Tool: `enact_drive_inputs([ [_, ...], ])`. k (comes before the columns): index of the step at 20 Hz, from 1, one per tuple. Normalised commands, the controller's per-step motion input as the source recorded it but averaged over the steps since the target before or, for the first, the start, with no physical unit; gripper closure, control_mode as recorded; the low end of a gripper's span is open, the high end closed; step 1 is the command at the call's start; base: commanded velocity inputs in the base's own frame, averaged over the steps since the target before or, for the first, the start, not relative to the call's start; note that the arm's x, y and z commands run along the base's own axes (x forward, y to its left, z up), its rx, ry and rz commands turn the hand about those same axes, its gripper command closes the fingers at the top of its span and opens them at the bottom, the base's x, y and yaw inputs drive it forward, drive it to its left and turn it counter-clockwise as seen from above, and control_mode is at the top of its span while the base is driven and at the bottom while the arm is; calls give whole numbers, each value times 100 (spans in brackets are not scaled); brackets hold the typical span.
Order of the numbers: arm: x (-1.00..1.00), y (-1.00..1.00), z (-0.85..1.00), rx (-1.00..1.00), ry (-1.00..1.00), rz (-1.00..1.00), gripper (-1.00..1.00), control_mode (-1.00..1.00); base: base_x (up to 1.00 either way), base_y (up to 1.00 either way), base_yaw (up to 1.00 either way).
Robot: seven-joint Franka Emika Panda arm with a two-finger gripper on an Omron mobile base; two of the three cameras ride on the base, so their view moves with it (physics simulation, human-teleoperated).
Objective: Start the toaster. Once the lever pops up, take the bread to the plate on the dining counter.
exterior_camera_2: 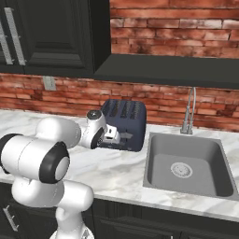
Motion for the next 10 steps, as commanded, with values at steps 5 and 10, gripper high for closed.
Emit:
enact_drive_inputs([
  [5, -3, 0, 0, 0, -1, 0, -100, -100, 0, 0, 0],
  [10, -9, 0, 7, 0, -1, 0, -100, -100, 0, 0, 0],
])
